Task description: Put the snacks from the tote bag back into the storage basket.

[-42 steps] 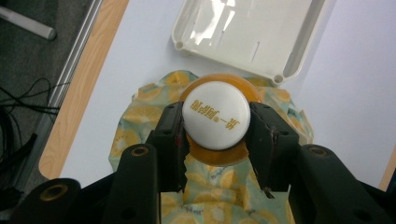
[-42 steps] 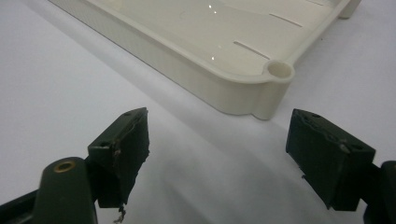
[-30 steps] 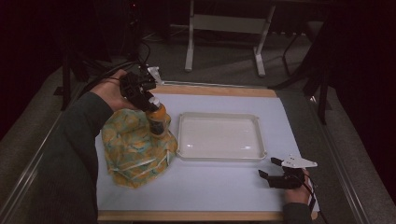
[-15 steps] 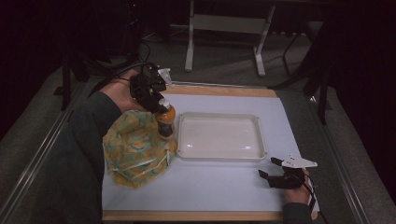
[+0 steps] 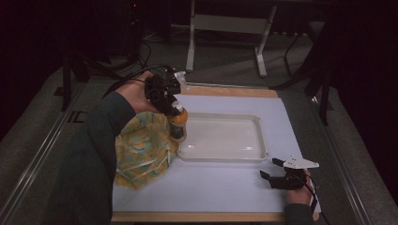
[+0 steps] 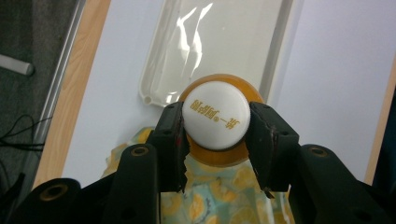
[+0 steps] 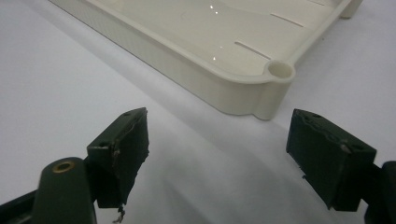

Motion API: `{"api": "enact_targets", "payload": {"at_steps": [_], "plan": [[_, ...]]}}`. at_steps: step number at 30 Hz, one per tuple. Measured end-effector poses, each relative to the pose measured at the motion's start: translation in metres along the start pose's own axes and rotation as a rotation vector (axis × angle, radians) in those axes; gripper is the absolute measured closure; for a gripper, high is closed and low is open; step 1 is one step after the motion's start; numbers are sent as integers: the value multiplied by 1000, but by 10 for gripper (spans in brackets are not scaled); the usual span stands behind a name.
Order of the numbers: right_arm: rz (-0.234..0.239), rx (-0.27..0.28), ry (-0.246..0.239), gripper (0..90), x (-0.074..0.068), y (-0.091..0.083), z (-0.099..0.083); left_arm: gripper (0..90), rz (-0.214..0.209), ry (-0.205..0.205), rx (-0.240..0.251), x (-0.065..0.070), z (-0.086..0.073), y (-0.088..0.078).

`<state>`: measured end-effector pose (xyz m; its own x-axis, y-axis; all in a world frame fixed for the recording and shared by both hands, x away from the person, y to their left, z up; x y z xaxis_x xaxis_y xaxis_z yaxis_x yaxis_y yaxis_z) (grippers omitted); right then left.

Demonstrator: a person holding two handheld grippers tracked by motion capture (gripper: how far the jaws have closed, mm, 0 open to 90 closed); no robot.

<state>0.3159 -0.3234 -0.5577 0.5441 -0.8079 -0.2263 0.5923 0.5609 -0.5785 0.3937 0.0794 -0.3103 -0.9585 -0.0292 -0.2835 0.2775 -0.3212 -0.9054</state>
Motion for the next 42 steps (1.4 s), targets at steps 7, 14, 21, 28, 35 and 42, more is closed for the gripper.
{"api": "enact_targets", "payload": {"at_steps": [7, 14, 21, 28, 35, 42], "plan": [[0, -1, 0, 203, 0, 0, 0, 588, -9, 31, -2, 7, 6, 5], [2, 0, 0, 202, 0, 0, 0, 588, -17, 47, -19, 8, 12, 14], [3, 0, 1, 200, 0, 0, 0, 588, -12, 31, -31, 8, 18, 20], [5, -1, 2, 200, 0, 0, 0, 588, -28, 35, -51, 13, 21, 29], [6, -3, 4, 199, 0, 0, 0, 587, -44, 41, -57, 15, 24, 35], [7, -2, 2, 199, 0, 0, 0, 587, -54, 54, -65, 16, 31, 41]]}}
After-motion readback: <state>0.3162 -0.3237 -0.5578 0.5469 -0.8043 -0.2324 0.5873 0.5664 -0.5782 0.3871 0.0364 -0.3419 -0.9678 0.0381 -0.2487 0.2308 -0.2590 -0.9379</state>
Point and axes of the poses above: each handheld gripper's, and its own axes: y roughly forward along the jaws, z roughly out of its top, x roughly to its right, the point moved 4 cm from there along y, roughly forward along the jaws, and after that the axes turned 15 degrees about y, right-handed, at the moved point
